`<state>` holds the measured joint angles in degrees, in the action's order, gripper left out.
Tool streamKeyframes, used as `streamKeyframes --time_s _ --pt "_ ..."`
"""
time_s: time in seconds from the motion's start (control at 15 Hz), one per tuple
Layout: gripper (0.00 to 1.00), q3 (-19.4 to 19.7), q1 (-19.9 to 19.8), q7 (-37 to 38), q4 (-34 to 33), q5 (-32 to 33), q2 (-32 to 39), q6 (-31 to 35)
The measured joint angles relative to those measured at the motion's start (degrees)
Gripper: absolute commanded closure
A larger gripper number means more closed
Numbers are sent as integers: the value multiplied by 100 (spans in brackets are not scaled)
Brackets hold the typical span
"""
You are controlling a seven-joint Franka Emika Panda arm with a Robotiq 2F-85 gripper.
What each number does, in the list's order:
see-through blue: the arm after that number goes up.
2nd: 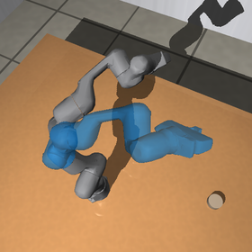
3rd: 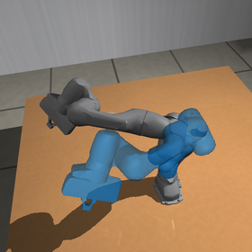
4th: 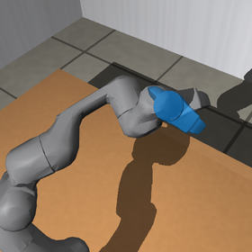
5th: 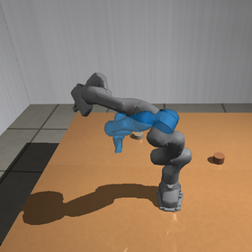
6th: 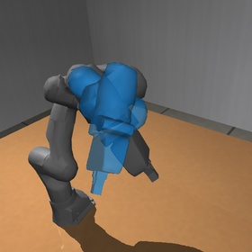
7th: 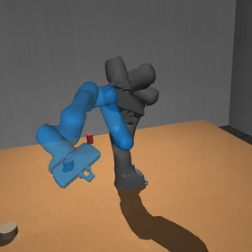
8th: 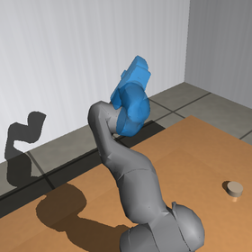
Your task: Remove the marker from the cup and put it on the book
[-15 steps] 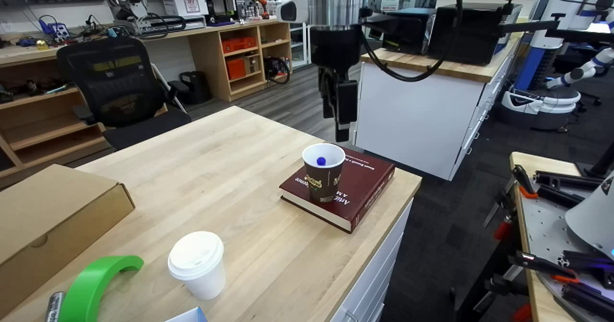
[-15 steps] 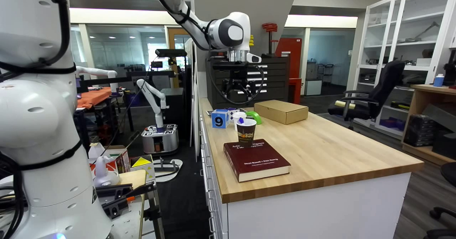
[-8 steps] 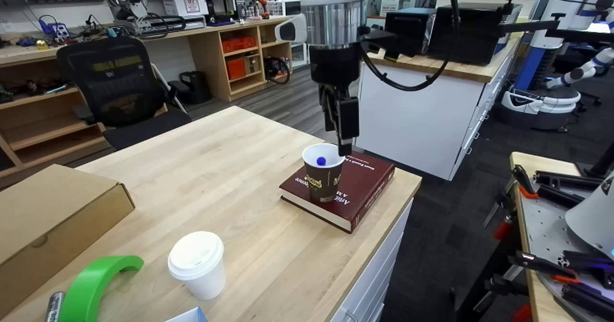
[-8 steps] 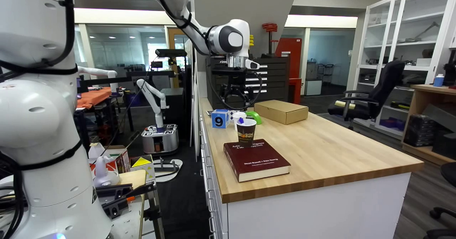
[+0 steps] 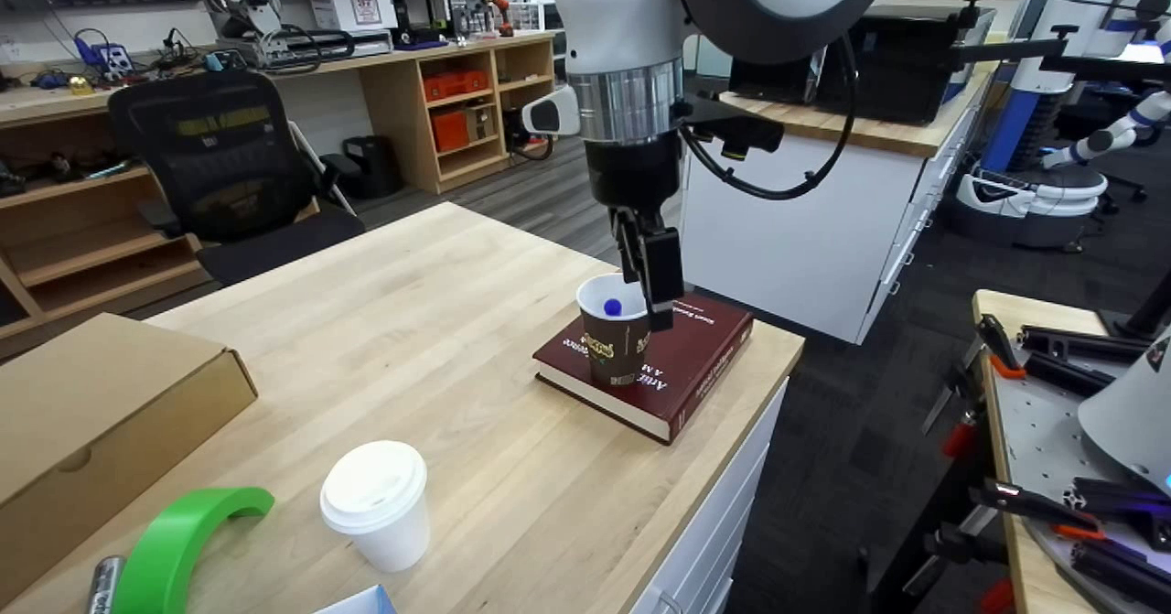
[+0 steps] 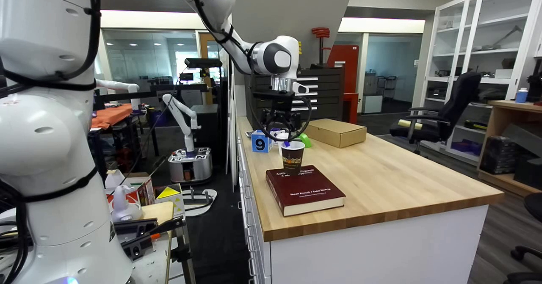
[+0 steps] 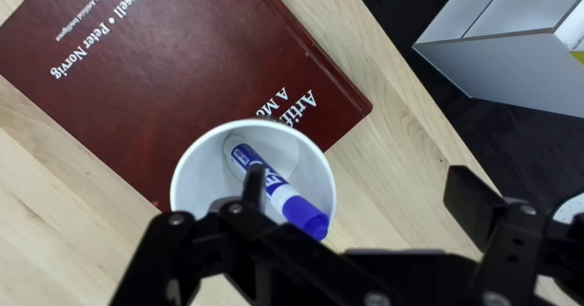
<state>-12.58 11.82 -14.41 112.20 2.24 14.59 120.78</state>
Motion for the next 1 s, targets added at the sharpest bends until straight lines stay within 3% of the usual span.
streamKeyframes --time_s 1.0 --pt "0 13 2 -4 -364 182 399 207"
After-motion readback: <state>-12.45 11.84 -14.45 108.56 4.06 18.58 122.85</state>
